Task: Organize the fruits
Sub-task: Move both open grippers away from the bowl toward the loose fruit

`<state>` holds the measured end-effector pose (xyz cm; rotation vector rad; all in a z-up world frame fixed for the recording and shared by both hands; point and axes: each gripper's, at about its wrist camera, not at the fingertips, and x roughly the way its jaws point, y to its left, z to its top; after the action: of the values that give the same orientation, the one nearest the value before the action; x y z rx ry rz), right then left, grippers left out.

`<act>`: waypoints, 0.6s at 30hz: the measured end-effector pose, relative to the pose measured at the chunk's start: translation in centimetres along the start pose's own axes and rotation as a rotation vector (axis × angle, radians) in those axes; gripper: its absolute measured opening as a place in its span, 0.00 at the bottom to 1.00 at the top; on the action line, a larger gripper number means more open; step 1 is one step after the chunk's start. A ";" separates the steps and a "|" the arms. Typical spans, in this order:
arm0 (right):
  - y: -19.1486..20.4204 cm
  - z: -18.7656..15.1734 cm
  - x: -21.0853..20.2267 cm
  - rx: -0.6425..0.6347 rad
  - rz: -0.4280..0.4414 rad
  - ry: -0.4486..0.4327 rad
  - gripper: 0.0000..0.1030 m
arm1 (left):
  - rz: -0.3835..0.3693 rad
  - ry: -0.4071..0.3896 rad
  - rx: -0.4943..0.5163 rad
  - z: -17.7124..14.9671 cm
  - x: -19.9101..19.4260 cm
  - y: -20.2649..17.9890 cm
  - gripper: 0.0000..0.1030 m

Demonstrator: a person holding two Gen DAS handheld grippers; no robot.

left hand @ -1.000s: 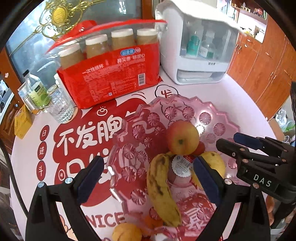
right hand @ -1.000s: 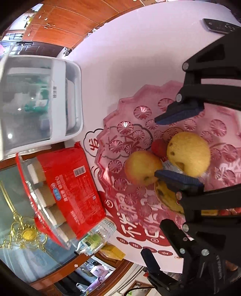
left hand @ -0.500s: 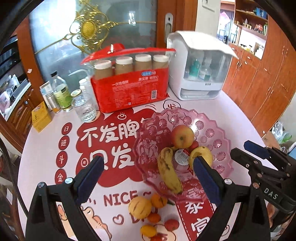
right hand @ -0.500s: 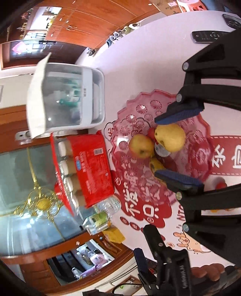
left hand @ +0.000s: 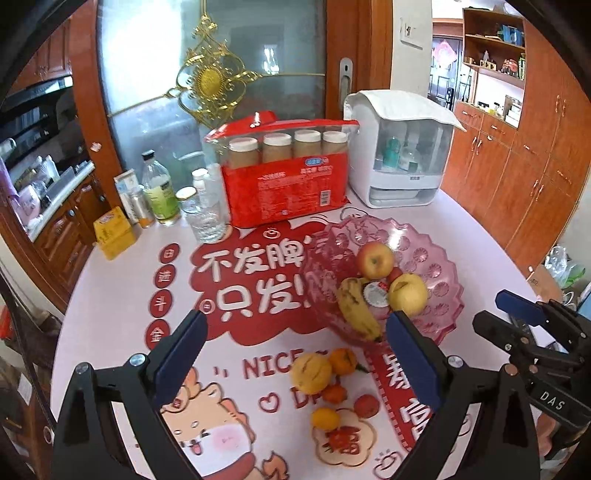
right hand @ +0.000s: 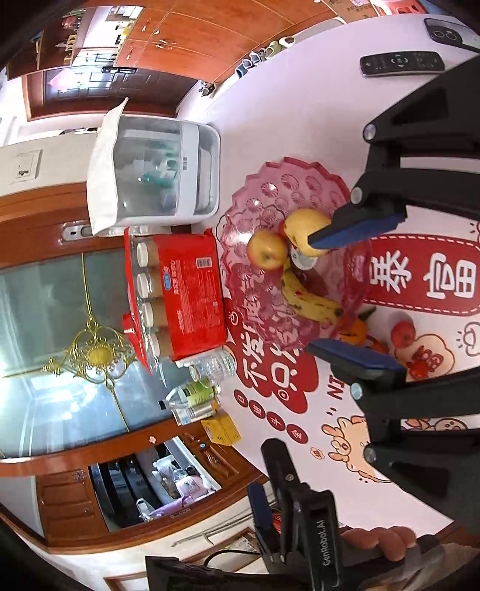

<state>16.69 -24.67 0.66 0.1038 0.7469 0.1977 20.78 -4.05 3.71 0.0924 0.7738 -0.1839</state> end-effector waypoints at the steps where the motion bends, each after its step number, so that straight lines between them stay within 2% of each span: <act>1: 0.3 -0.4 0.0 -0.006 -0.001 0.000 0.49 | 0.015 -0.011 0.006 -0.5 -0.4 0.3 0.94; 9: 2.0 -3.9 1.3 -0.045 0.025 0.015 0.49 | -0.003 -0.003 -0.020 -3.4 0.6 2.0 0.94; 18: 4.0 -9.1 6.5 -0.091 0.053 0.115 0.49 | -0.022 0.075 -0.007 -7.0 5.7 2.0 0.94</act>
<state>14.56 -19.19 -9.64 0.0258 0.8491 0.2896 20.40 -1.79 -5.28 0.0844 0.8501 -0.1999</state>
